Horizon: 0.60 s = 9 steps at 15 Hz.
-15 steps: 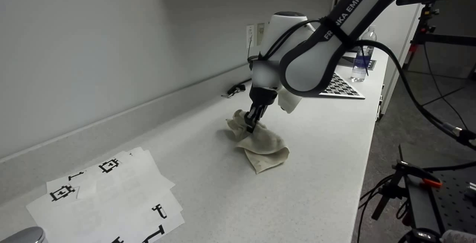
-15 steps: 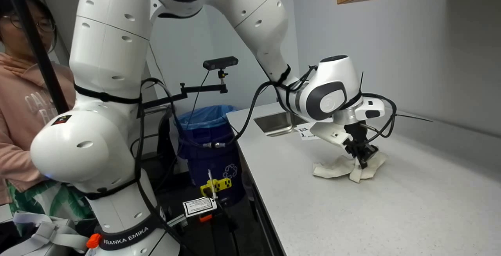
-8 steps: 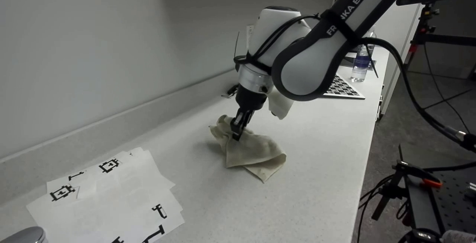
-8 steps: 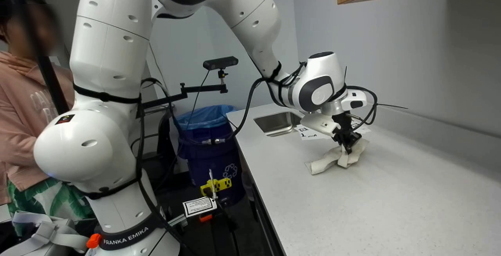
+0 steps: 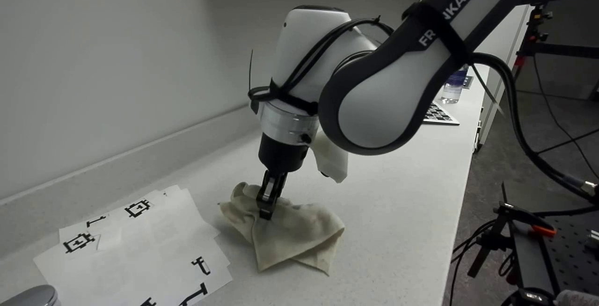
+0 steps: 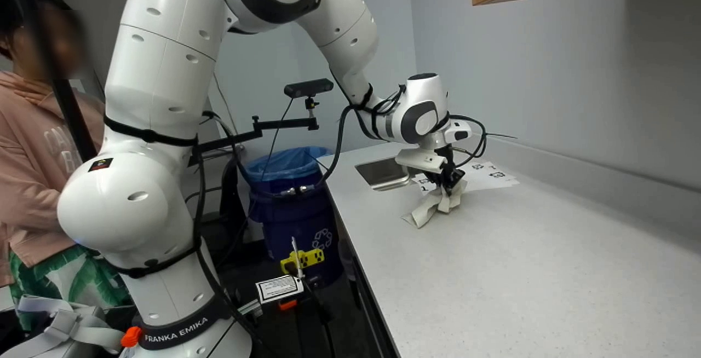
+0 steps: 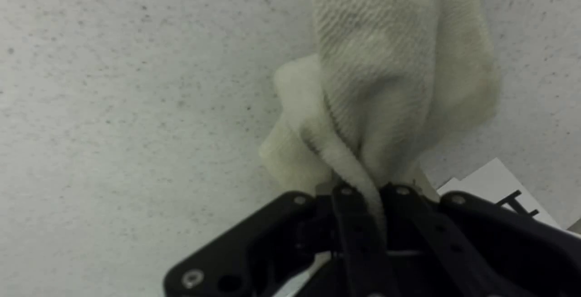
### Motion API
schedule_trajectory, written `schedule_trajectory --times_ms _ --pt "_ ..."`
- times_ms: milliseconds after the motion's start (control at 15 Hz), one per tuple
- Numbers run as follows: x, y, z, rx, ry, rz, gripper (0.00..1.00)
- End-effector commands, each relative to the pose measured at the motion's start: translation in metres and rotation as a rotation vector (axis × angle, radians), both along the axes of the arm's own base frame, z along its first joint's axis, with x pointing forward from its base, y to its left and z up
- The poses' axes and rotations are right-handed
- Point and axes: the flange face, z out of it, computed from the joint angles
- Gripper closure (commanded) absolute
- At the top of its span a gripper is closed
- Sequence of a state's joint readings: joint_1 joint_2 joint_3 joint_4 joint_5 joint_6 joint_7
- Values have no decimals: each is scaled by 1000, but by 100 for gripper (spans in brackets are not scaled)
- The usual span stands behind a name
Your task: Wipe the countertop with the towel
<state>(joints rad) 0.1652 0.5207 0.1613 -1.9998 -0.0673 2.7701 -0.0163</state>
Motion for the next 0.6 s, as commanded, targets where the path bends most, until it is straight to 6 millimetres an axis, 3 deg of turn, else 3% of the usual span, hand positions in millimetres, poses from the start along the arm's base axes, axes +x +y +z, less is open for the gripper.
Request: schedule_trajectory --times_ms 0,267,533 --pt "9 9 -11 -15 48 58 98" --pt "16 -12 -20 -25 67 24 98" --pt "20 -55 -19 -29 55 -63 98"
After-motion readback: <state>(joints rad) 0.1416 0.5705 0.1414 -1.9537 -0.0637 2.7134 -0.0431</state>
